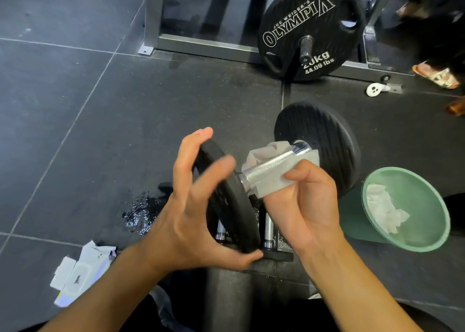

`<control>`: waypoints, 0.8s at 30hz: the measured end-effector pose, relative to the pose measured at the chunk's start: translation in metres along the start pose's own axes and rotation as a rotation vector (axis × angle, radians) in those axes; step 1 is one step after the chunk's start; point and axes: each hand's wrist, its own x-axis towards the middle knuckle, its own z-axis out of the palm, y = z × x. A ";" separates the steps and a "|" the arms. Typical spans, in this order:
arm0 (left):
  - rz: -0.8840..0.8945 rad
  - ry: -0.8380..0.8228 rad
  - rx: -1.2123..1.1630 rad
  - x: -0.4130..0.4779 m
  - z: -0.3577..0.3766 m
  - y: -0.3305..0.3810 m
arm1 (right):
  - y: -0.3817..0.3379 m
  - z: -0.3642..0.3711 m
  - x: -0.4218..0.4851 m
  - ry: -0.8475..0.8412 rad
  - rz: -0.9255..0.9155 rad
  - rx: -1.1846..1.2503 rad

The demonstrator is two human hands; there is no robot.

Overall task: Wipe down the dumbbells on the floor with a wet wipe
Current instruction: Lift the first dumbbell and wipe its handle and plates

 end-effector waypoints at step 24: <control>-1.171 0.144 -1.184 0.006 0.006 0.015 | -0.003 -0.003 -0.003 0.004 0.024 -0.066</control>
